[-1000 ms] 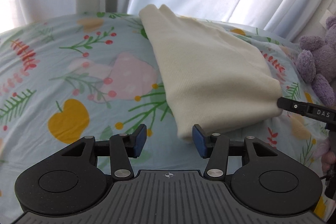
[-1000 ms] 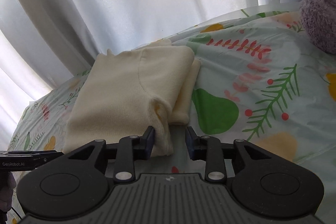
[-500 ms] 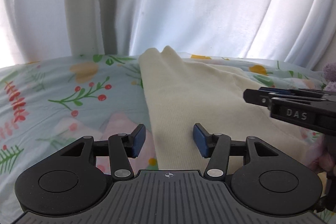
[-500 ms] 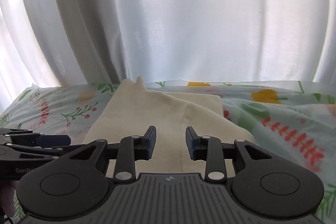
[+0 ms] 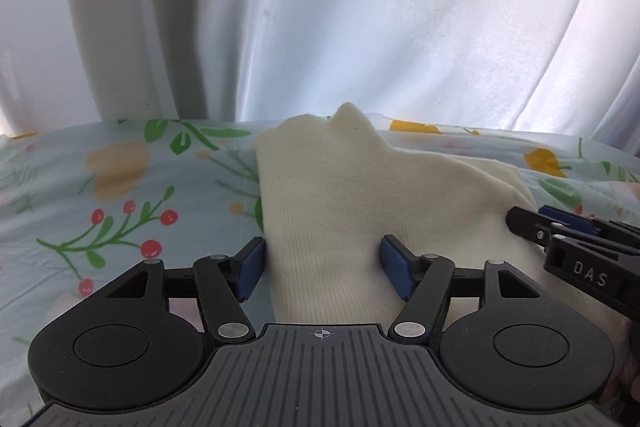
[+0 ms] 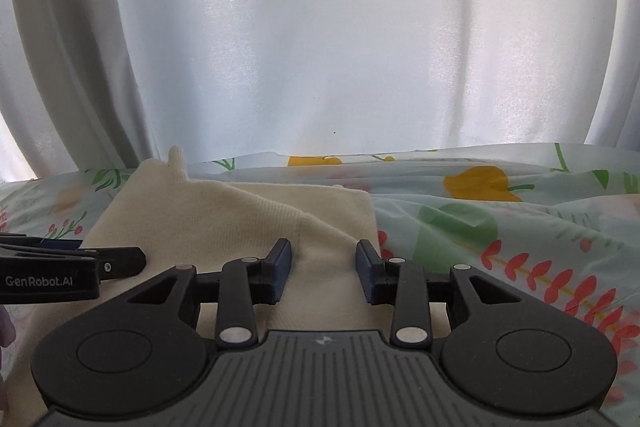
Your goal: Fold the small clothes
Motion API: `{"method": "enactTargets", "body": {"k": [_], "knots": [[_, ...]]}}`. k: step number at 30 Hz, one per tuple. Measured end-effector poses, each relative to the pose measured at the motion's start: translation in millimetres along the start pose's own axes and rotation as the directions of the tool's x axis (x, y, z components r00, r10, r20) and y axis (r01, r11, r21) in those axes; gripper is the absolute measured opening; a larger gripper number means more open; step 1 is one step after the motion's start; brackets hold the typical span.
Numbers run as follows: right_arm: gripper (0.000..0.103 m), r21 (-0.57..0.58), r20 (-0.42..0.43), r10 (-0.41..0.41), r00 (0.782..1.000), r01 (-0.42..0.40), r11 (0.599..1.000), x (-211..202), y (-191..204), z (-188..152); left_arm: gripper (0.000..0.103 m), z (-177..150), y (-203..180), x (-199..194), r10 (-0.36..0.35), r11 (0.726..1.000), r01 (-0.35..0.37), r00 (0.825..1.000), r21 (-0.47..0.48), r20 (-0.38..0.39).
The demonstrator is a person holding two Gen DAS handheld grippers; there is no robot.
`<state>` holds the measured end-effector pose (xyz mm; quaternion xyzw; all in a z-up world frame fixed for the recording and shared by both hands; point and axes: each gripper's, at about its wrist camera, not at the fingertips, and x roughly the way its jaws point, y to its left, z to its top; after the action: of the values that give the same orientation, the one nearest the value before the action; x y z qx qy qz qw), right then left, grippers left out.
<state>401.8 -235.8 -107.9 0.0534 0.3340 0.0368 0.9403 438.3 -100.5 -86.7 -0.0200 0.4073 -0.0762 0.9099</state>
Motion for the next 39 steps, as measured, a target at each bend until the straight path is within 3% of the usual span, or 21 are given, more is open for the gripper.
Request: {"method": "enactTargets", "body": {"k": [2,3,4,6,10,15,17,19,24,27,29,31,33,35,36,37,39], "knots": [[0.043,0.033,0.006,-0.01,1.0,0.01,0.999,2,-6,-1,0.082,-3,1,3,0.013,1.0,-0.013,1.0,-0.009,0.02],[0.066,0.05,-0.005,-0.036,0.999,0.036,0.998,4,-9,0,0.084,-5,1,4,0.016,1.0,-0.015,0.999,-0.012,0.032],[0.071,0.086,-0.018,-0.055,0.998,0.056,0.995,6,-15,0,0.085,-6,2,4,0.017,1.0,-0.017,0.999,-0.017,0.037],[0.07,0.175,-0.021,-0.017,1.0,0.02,0.984,4,-31,-2,0.083,-6,4,-1,0.013,1.0,-0.012,1.0,-0.028,0.025],[0.07,0.151,-0.01,-0.03,0.999,0.032,0.988,-22,-25,-4,0.075,-13,15,-36,-0.081,0.996,0.082,0.997,-0.028,0.011],[0.07,0.126,0.065,0.057,0.996,-0.064,0.99,-101,-17,-35,0.075,-42,43,-85,-0.255,0.966,0.253,0.966,-0.05,-0.035],[0.067,0.131,0.069,0.071,0.995,-0.08,0.988,-129,-14,-51,0.073,-53,46,-93,-0.276,0.96,0.272,0.959,-0.07,-0.058],[0.047,0.149,0.053,0.088,0.995,-0.095,0.984,-143,-14,-62,0.073,-58,44,-93,-0.283,0.958,0.279,0.957,-0.069,-0.063],[0.027,0.133,0.051,0.12,0.991,-0.126,0.983,-145,-4,-55,0.072,-59,30,-86,-0.234,0.972,0.23,0.968,-0.052,-0.087],[0.025,0.06,0.022,0.165,0.986,-0.167,0.984,-131,15,-52,0.075,-63,26,-77,-0.215,0.977,0.212,0.97,-0.032,-0.11],[0.023,0.01,-0.052,0.15,0.987,-0.15,0.989,-117,23,-60,0.077,-66,29,-75,-0.224,0.975,0.221,0.968,-0.039,-0.117],[0.022,-0.044,-0.043,0.154,0.987,-0.156,0.987,-120,25,-67,0.076,-65,39,-76,-0.267,0.963,0.261,0.955,-0.064,-0.132],[0.022,-0.06,-0.068,0.163,0.984,-0.168,0.984,-129,21,-63,0.072,-59,56,-75,-0.344,0.935,0.325,0.928,-0.143,-0.14],[0.034,0.039,-0.047,0.214,0.976,-0.212,0.976,-136,-2,-53,0.072,-54,71,-68,-0.403,0.903,0.368,0.904,-0.223,-0.143],[0.055,0.098,-0.035,0.232,0.972,-0.228,0.969,-136,-14,-49,0.072,-51,77,-63,-0.427,0.888,0.384,0.893,-0.254,-0.143],[0.066,0.185,-0.029,0.239,0.971,-0.23,0.956,-131,-32,-44,0.072,-48,82,-57,-0.455,0.871,0.405,0.879,-0.277,-0.146],[0.065,0.31,-0.046,0.302,0.952,-0.274,0.91,-116,-61,-39,0.072,-44,87,-45,-0.498,0.842,0.433,0.854,-0.322,-0.151]]}}
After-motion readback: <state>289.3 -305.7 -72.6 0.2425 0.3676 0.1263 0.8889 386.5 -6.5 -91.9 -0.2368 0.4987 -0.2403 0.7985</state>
